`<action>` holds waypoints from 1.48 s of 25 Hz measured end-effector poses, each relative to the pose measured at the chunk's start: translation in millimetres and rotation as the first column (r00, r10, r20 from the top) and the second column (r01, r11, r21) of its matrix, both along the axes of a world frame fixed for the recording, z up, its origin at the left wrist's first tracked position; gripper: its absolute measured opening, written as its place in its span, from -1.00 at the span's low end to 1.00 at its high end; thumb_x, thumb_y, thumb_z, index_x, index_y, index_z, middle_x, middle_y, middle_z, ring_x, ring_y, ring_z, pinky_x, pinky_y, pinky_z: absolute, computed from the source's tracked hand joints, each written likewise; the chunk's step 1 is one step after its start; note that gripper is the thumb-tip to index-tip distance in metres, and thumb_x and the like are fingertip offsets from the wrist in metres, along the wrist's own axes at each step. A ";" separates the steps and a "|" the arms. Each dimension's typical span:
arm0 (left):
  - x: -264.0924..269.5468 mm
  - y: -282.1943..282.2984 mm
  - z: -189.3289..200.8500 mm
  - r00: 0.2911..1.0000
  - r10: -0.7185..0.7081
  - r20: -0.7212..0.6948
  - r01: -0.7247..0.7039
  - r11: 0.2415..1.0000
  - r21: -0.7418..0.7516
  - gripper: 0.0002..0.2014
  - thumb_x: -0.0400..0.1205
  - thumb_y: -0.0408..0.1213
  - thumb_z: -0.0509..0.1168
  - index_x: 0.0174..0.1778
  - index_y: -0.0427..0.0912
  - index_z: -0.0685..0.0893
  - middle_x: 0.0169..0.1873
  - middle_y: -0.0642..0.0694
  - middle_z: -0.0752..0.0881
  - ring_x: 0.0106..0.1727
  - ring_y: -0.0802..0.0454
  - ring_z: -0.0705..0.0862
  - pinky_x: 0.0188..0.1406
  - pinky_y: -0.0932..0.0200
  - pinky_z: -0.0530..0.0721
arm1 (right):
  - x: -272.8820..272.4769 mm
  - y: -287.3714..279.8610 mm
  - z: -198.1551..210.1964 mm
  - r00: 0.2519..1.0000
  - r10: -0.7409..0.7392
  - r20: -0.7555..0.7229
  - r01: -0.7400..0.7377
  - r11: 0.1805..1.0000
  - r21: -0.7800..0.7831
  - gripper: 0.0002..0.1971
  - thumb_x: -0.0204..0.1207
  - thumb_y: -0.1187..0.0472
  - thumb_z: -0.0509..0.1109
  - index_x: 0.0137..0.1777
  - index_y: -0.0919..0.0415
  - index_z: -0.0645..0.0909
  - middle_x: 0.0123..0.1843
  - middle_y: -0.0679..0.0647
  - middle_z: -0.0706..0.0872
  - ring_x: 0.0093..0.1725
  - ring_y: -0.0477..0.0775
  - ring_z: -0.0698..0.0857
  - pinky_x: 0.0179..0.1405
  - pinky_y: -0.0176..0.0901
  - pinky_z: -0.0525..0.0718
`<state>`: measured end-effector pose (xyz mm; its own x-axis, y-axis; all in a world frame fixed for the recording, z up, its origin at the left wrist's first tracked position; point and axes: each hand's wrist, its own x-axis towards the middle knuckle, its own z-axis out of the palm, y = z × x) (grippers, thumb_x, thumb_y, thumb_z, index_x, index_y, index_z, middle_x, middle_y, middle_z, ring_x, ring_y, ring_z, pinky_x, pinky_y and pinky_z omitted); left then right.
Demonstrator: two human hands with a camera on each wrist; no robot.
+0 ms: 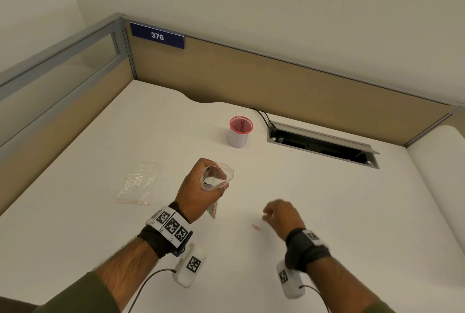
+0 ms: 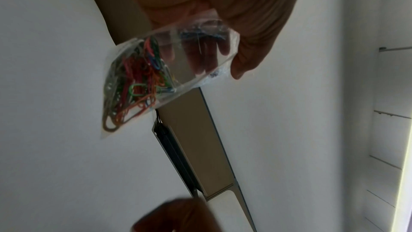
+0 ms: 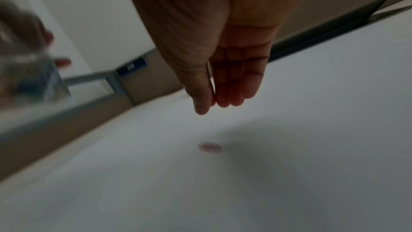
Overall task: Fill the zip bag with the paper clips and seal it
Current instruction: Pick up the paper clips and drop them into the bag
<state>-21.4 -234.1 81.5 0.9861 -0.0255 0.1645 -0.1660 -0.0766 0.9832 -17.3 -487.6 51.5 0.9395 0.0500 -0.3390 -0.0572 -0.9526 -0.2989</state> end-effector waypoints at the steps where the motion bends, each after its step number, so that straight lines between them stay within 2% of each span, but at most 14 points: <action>1: 0.1 2.8 0.0 1.000 0.001 0.001 -0.001 1.000 -0.002 -0.66 0.43 -0.21 0.48 0.07 -0.08 0.57 -0.04 -0.06 0.78 0.16 0.00 0.75 0.29 0.08 0.65 | -8.4 -1.5 -20.2 0.997 0.019 -0.075 -0.024 0.997 -0.070 -0.79 0.53 0.09 0.39 0.10 0.11 0.70 0.15 0.07 0.70 0.15 0.12 0.67 0.16 -0.12 0.59; 4: 1.5 9.7 -0.5 1.000 -0.001 -0.010 0.001 1.000 0.002 -0.67 0.44 -0.22 0.49 0.08 -0.09 0.57 -0.03 -0.06 0.78 0.18 -0.01 0.75 0.33 0.01 0.65 | -20.6 6.3 -48.8 0.995 0.072 -0.071 -0.085 0.976 -0.200 -0.79 0.58 0.12 0.29 0.09 0.20 0.66 0.16 0.15 0.65 0.15 0.20 0.64 0.10 -0.03 0.62; 9: 3.4 15.2 1.8 1.000 -0.003 0.001 0.003 1.000 0.027 -0.68 0.46 -0.27 0.48 0.07 -0.08 0.56 -0.03 -0.04 0.78 0.17 0.01 0.75 0.35 0.01 0.64 | -12.0 18.1 -52.6 0.990 0.133 -0.051 -0.142 0.950 -0.279 -0.81 0.62 0.18 0.24 0.07 0.25 0.63 0.13 0.18 0.66 0.12 0.25 0.67 0.04 0.03 0.65; 13: 5.3 15.1 2.7 1.000 -0.009 0.005 0.009 1.000 0.017 -0.67 0.46 -0.26 0.49 0.09 -0.10 0.57 -0.02 -0.02 0.78 0.19 0.00 0.75 0.33 0.00 0.65 | -8.8 20.9 -53.1 0.990 0.121 -0.069 -0.135 0.952 -0.274 -0.83 0.59 0.23 0.21 0.05 0.23 0.61 0.13 0.16 0.65 0.12 0.22 0.66 0.05 0.01 0.65; 19: 6.5 14.3 3.5 1.000 -0.009 0.015 0.009 1.000 0.015 -0.67 0.46 -0.28 0.48 0.09 -0.14 0.57 -0.03 -0.04 0.78 0.17 0.01 0.75 0.28 0.15 0.64 | -9.3 20.1 -54.7 0.992 0.116 -0.050 -0.125 0.966 -0.226 -0.83 0.55 0.24 0.18 0.05 0.22 0.56 0.12 0.15 0.62 0.11 0.21 0.63 0.00 0.00 0.60; 22: 7.5 14.4 2.4 1.000 -0.007 0.011 0.007 1.000 0.023 -0.68 0.46 -0.27 0.48 0.09 -0.13 0.57 -0.02 -0.04 0.78 0.18 0.00 0.74 0.28 0.15 0.64 | -7.9 17.9 -59.5 0.982 0.186 -0.030 -0.188 0.952 -0.242 -0.79 0.63 0.15 0.20 0.06 0.22 0.60 0.12 0.16 0.64 0.12 0.21 0.64 0.02 0.02 0.63; 26: 8.1 13.6 1.1 1.000 -0.014 0.005 0.014 1.000 0.017 -0.66 0.46 -0.21 0.48 0.09 -0.11 0.56 -0.02 -0.03 0.78 0.19 -0.02 0.74 0.30 0.04 0.67 | -4.3 23.3 -58.3 0.953 0.300 -0.037 -0.295 0.895 -0.334 -0.78 0.64 0.24 0.19 0.10 0.31 0.62 0.12 0.23 0.66 0.13 0.27 0.65 -0.01 0.04 0.63; 33: 8.3 14.2 1.7 1.000 -0.008 0.012 0.008 1.000 0.006 -0.68 0.45 -0.24 0.49 0.07 -0.05 0.56 -0.04 -0.07 0.78 0.17 -0.03 0.75 0.32 0.01 0.66 | 2.2 26.1 -55.4 0.979 0.197 -0.055 -0.205 0.952 -0.229 -0.82 0.54 0.20 0.21 0.07 0.21 0.55 0.11 0.15 0.62 0.14 0.20 0.61 -0.08 -0.03 0.54; 37: 8.4 16.0 2.6 1.000 0.003 0.008 -0.003 1.000 -0.006 -0.65 0.42 -0.14 0.47 0.07 -0.06 0.56 -0.05 -0.04 0.79 0.17 -0.01 0.75 0.31 0.05 0.66 | 2.5 23.2 -58.6 0.982 0.184 -0.038 -0.187 0.964 -0.189 -0.90 0.56 0.22 0.19 -0.02 0.16 0.53 0.07 0.14 0.65 -0.05 0.15 0.59 -0.14 -0.09 0.51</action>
<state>-13.0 -218.1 84.1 0.9848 -0.0219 0.1721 -0.1733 -0.0716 0.9823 -14.9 -464.4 -7.1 0.9129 0.1556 -0.3773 0.1220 -0.9862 -0.1115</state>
